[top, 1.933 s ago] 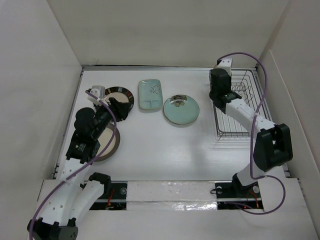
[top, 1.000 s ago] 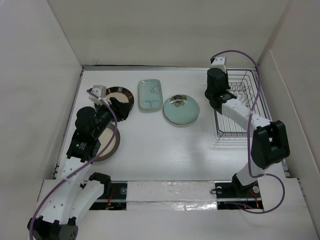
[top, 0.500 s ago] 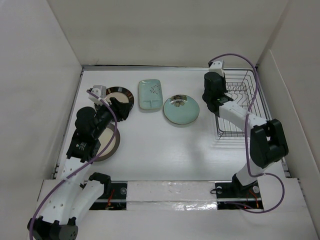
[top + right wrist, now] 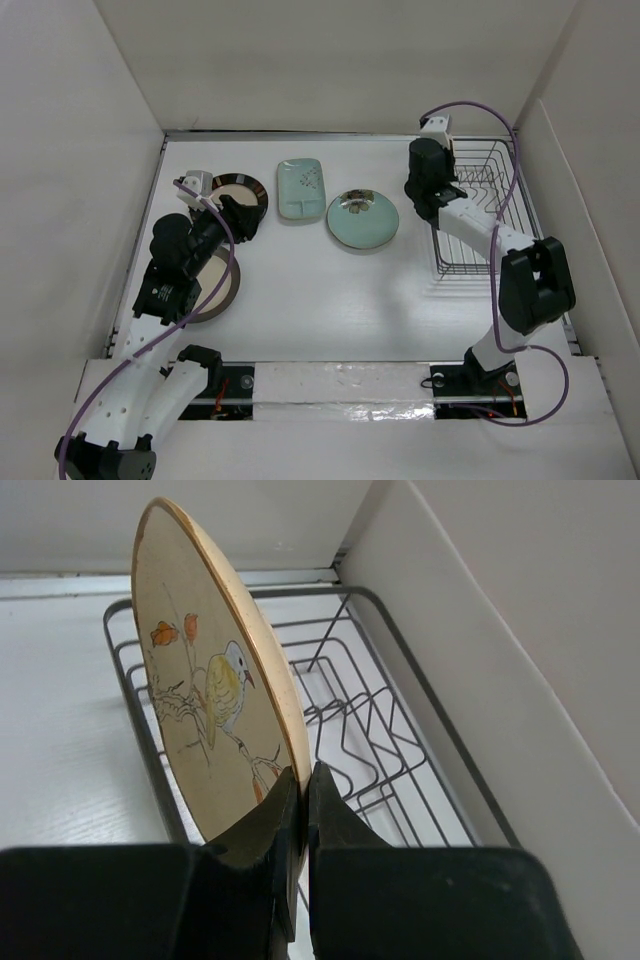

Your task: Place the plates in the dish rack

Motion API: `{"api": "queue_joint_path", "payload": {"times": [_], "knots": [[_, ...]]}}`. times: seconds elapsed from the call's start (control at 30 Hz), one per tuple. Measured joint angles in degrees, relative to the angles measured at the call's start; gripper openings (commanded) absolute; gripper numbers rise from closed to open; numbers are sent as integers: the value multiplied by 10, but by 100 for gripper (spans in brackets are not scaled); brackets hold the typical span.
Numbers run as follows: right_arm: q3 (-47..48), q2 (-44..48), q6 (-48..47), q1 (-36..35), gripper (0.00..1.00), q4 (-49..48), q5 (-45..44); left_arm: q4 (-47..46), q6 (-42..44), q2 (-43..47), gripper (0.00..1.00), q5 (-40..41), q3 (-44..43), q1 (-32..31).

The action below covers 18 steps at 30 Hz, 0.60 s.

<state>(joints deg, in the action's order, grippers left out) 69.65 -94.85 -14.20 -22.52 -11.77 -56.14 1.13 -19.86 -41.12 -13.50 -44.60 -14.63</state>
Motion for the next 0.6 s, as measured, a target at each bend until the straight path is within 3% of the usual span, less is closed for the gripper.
{"api": "queue_joint_path", "payload": {"times": [0.37,0.6], "knots": [[20,55,2,43,0,8,-2,0,-1,2,44,0,0,0],[-23,67,46,58,0,32,20,0,-2,2,44,0,0,0]]}}
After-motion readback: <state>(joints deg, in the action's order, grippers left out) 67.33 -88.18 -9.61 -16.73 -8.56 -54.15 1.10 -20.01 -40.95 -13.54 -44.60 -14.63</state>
